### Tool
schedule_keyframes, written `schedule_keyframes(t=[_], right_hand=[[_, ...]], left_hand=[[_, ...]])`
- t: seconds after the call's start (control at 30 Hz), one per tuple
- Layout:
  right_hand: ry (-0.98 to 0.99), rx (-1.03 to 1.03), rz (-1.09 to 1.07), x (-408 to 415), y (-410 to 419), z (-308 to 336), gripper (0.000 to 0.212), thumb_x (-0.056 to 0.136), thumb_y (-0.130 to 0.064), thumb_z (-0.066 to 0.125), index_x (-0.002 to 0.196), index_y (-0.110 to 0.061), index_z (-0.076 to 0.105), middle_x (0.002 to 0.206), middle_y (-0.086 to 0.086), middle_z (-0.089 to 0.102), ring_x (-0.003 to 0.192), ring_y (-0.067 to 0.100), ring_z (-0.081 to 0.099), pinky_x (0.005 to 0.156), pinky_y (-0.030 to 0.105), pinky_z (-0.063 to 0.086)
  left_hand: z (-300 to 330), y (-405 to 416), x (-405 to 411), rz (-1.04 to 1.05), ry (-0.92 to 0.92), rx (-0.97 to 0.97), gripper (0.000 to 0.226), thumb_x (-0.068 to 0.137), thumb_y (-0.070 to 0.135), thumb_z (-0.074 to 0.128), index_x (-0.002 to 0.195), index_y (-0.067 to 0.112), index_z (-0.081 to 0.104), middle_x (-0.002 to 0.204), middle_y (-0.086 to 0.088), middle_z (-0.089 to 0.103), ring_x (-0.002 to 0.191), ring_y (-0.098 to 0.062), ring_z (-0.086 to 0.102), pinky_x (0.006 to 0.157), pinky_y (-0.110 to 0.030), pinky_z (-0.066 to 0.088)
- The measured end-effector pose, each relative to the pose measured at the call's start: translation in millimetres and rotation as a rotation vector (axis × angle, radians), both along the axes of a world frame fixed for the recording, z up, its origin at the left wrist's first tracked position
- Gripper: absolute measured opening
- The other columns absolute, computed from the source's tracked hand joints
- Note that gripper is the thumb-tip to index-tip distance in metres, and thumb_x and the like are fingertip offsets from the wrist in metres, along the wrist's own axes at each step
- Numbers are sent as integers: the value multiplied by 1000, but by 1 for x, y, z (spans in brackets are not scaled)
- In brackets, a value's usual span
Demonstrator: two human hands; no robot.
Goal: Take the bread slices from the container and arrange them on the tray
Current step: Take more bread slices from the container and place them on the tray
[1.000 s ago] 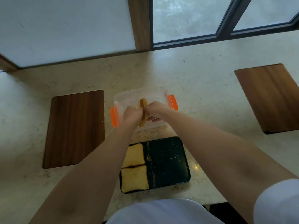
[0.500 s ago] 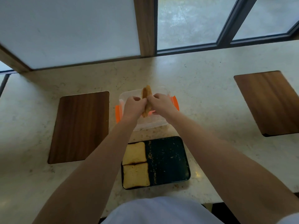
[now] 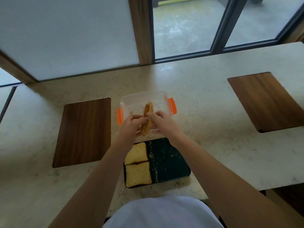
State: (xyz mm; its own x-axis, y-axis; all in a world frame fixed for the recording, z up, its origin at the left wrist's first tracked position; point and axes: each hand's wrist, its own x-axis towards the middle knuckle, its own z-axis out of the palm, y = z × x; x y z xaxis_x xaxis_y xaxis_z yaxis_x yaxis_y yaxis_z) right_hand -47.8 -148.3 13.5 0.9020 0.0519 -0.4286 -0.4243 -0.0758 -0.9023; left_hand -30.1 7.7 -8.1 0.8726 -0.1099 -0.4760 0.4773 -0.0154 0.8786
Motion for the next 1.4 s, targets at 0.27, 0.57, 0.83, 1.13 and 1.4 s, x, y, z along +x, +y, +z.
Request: schedule_keyframes(t=[0.27,0.57,0.83,1.13,1.4], right_hand=[[148,282,59,-42,-16,-21,49,95,-58,60,129,-23,60,127,2,72,119,20,67,102,47,53],[402,468,-32,-83,-29,-61,63,80,-53,79,128,-15,66,121,12,75,111,28,73,102,46,54],[371,-358,-15,-101,-33,-93,94,70,-60,80,142,-19,37,126,4,52,100,18,61,72,32,54],[238,-1039,244,-89,-37,-100,102,68,-66,71,149,-16,33,145,10,47,134,32,44,104,51,42],[536,-466,-207,-80,-22,-109,130,67,-64,83,157,-8,7,161,19,30,141,40,40,109,55,44]], left_hand=[[-3,2,-32,14,55,-91,62,69,35,87,118,11,58,104,-11,74,93,-27,74,73,-38,55],[-29,-7,-72,-61,168,-17,66,67,39,88,121,17,57,117,-10,69,99,-24,71,73,-37,57],[-52,1,-95,-21,262,118,59,73,34,87,121,21,55,115,-3,66,101,-20,67,81,-40,56],[-60,8,-95,-18,254,170,52,68,42,89,106,31,56,109,1,65,96,-16,65,77,-37,54],[-62,13,-92,-37,352,178,55,70,40,87,112,25,55,118,-9,62,100,-23,65,79,-40,57]])
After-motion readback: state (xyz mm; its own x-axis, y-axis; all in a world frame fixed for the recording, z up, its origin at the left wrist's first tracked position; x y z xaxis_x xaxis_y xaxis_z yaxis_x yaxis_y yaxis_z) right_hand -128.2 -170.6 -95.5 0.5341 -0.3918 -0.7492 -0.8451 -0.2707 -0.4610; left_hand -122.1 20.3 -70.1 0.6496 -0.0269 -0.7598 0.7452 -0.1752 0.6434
